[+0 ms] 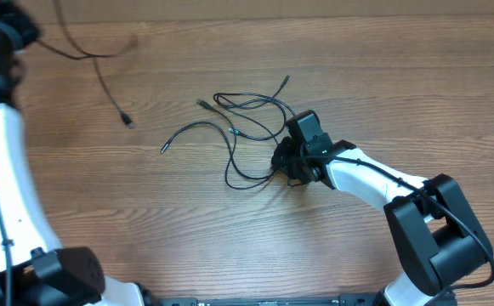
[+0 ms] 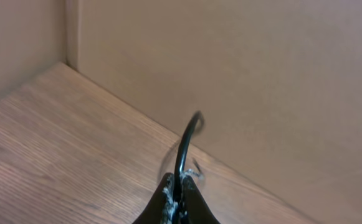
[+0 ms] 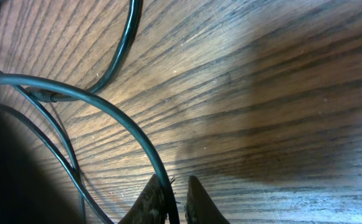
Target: Untangle cables
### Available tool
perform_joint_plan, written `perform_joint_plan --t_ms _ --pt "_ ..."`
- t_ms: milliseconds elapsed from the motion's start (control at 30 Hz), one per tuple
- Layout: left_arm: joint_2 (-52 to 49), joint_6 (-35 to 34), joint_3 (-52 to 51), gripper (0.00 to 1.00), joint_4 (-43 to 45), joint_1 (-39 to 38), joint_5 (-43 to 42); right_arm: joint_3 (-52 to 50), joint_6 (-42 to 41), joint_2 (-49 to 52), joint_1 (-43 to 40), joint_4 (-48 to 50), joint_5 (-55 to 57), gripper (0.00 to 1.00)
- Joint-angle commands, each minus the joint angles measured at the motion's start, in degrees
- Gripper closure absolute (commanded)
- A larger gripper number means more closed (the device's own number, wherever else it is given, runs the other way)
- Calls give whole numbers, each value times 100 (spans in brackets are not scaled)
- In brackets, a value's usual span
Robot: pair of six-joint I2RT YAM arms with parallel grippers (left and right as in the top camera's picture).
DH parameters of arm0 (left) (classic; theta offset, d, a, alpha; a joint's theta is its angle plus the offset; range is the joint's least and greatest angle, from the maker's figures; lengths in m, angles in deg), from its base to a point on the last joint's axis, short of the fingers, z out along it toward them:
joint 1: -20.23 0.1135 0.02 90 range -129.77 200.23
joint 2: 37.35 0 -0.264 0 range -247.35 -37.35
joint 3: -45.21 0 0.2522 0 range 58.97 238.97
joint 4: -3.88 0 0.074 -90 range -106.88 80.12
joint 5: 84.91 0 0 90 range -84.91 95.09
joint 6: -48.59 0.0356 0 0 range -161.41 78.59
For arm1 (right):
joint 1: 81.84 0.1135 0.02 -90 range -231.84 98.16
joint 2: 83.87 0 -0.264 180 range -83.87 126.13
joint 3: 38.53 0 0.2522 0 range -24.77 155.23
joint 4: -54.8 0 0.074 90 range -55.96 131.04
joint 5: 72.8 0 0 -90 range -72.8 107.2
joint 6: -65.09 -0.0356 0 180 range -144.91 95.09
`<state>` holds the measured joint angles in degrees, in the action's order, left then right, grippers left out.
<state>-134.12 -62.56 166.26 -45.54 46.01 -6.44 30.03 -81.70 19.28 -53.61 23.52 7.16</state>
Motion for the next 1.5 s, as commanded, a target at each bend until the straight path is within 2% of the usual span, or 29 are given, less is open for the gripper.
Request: perform_joint_plan --t_ms 0,100,233,333,500,667,833,933,1033,1100,1133,1167,1400,1467 --pt "-251 -369 72 96 -101 758 -1878 -24 -2 17 11 55 61 89" --pt "-632 -463 72 96 -752 1202 -1670 -24 -4 17 11 98 59 88" --pt "-1456 -461 72 96 -1766 1578 -944 -24 -2 17 11 118 59 88" --pt "-2022 -466 72 96 -2203 1770 -909 -24 -2 17 11 116 61 88" --pt "-2507 -498 72 96 -2481 2017 -907 -24 -2 17 11 116 61 87" --pt "-2529 -608 87 96 -2533 2162 -986 -24 -2 17 11 120 61 87" --pt "-2529 -387 92 96 -2457 2131 -938 -24 -4 17 11 125 61 87" --pt "-2529 -120 101 89 -2199 2098 -896 -24 -2 17 11 118 61 87" --pt "-2529 -72 103 71 -2079 2103 -901 -24 -2 17 11 118 61 84" --pt "-2529 -72 103 48 -1978 2103 -907 -24 -2 17 11 120 61 84" --pt "-2529 -72 103 32 -1958 2107 -907 -24 -2 17 11 122 61 83" --pt "-2529 -72 103 25 -1976 2107 -907 -24 -4 17 11 125 61 83" --pt "-2531 -70 83 28 -2452 1753 -1021 -24 -4 17 11 144 57 81" --pt "-2531 -55 83 31 -2551 1493 -1235 -24 4 17 11 144 -55 73"
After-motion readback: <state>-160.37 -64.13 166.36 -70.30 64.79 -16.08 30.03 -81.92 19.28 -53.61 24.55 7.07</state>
